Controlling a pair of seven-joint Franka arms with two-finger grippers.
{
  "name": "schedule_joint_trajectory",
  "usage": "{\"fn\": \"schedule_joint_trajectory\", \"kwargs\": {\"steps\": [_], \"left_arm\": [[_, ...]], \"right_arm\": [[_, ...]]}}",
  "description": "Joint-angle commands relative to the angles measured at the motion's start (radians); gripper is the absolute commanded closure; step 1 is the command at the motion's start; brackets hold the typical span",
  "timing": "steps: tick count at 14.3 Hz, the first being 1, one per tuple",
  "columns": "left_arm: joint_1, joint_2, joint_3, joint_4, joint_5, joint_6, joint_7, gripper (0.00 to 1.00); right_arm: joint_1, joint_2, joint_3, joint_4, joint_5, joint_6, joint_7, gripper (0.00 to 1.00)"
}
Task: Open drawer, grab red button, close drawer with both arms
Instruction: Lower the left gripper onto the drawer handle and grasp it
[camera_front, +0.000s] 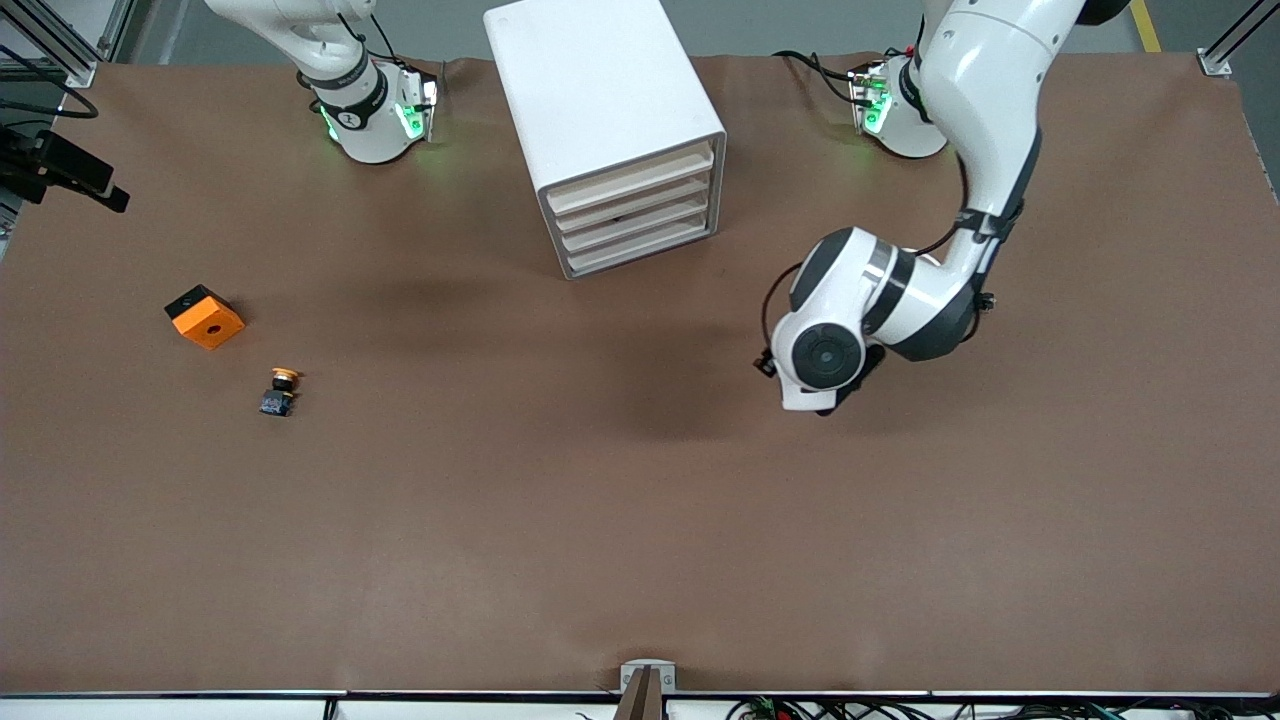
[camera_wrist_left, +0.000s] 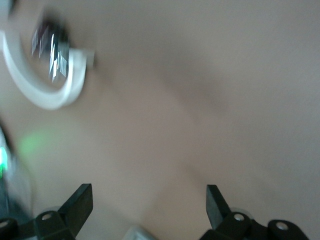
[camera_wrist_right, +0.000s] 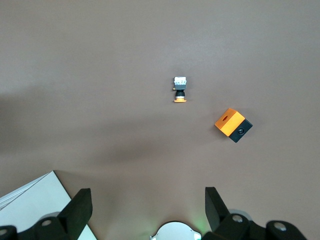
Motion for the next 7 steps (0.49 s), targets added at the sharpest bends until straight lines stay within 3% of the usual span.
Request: {"fn": "schedule_joint_trajectory", "kwargs": {"steps": [1, 7], "left_arm": [[0.008, 0.080, -0.009, 0.082, -0.147, -0.069, -0.180, 0.00], [0.008, 0.163, -0.056, 0.081, -0.406, -0.161, -0.464, 0.00]], "right_arm": [[0.003, -0.028, -0.002, -0.030, 0.000, 0.005, 0.015, 0.00], [0.001, -0.030, -0.004, -0.030, -0.001, 0.002, 0.015, 0.00]]}}
